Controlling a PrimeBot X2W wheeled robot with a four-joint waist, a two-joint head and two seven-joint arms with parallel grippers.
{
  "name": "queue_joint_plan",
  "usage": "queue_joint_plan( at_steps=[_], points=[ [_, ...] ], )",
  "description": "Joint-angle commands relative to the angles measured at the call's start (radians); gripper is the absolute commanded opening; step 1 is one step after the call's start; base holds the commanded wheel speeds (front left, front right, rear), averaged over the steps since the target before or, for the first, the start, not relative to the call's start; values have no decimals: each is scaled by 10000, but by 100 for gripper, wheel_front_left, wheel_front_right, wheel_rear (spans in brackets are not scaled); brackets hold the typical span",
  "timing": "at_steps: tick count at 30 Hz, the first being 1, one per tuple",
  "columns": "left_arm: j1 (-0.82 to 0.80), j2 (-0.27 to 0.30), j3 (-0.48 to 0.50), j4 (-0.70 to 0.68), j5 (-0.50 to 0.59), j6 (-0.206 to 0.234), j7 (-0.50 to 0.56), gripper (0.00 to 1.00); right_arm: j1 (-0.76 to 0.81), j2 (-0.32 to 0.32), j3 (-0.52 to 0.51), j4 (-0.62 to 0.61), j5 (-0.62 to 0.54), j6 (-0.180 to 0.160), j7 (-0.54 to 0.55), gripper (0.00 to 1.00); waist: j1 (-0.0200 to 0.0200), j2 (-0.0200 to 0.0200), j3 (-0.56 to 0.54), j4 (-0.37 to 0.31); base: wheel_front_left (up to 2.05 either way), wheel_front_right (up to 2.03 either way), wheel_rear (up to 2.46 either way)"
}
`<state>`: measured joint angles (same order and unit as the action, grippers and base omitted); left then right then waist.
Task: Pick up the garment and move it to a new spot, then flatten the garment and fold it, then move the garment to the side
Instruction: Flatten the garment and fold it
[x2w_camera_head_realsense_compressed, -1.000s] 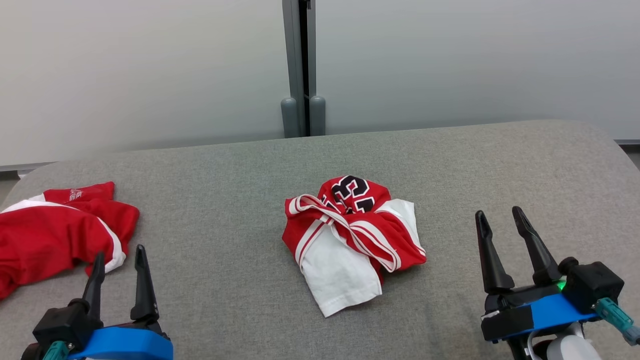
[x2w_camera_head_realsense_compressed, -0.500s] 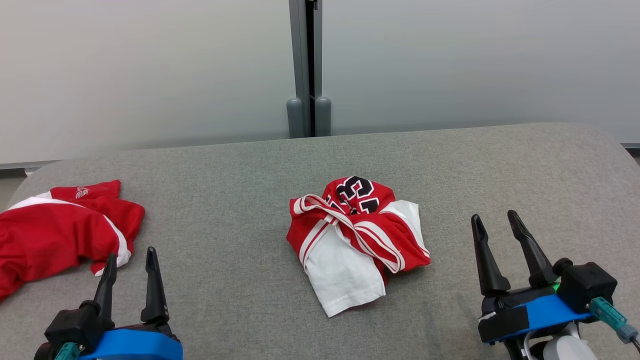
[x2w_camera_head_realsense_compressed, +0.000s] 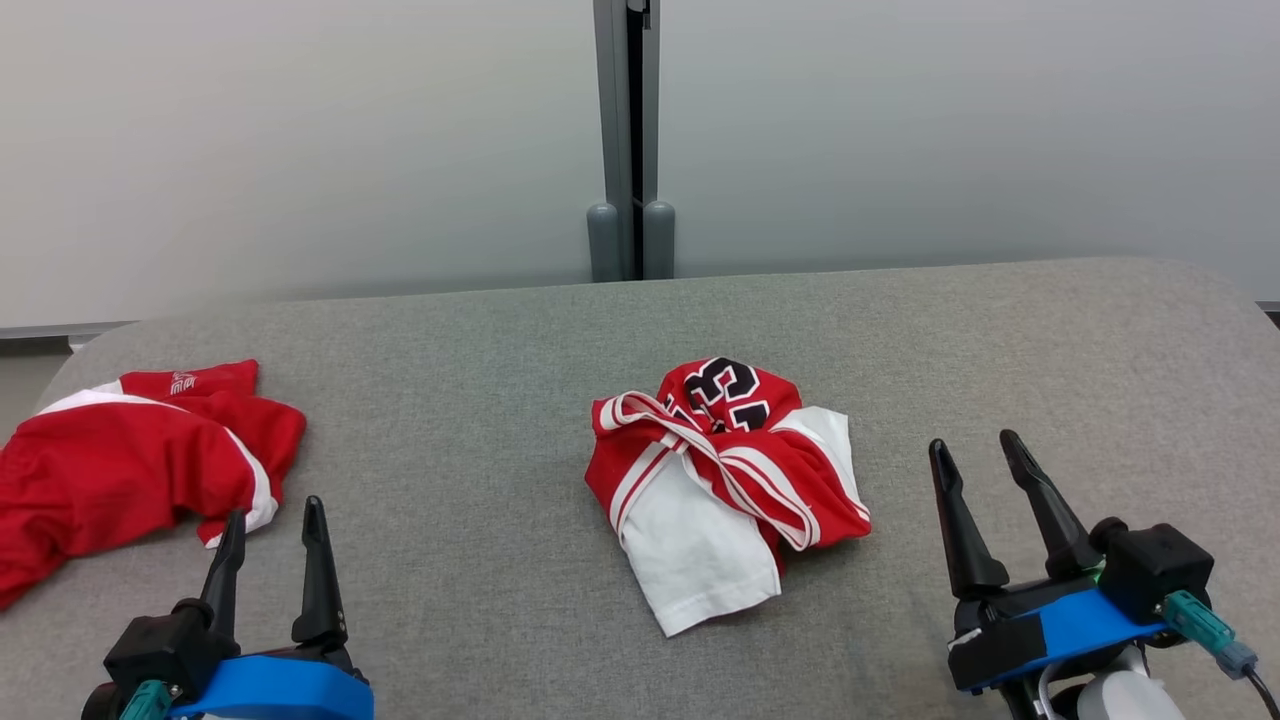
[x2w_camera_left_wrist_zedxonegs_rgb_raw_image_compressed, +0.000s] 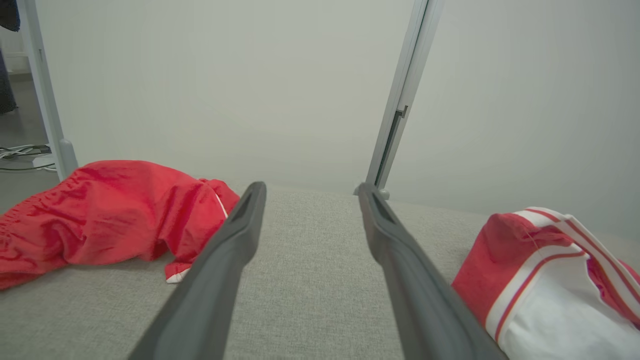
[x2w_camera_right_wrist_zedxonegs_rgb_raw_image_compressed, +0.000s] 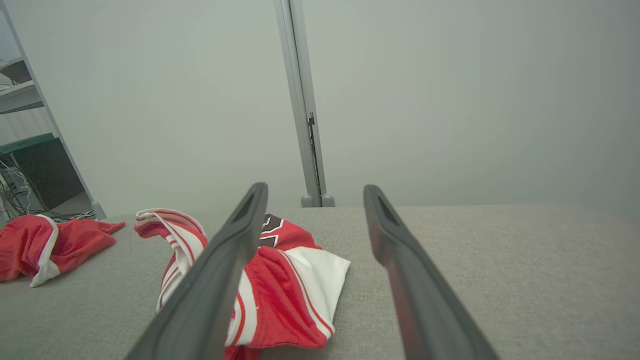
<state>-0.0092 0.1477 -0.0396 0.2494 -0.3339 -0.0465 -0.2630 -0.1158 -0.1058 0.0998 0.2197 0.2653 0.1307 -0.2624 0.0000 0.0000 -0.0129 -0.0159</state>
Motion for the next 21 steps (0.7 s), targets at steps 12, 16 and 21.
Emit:
queue_joint_plan(
  at_steps=[12,16,21],
  points=[
    [-378,-158,91,361,261,-308,-26,100,-1890,-407,2299,1224,538,1,385,100,0,0,-36,459,0,0,0],
    [-442,-265,44,442,281,-328,-26,100,-3150,-603,3626,2135,779,1,1779,100,0,0,-9,817,0,0,0],
    [-550,-410,6,639,298,-409,-26,100,-4495,-897,5057,3391,912,1,3795,100,0,0,-39,1403,0,0,0]
  ],
)
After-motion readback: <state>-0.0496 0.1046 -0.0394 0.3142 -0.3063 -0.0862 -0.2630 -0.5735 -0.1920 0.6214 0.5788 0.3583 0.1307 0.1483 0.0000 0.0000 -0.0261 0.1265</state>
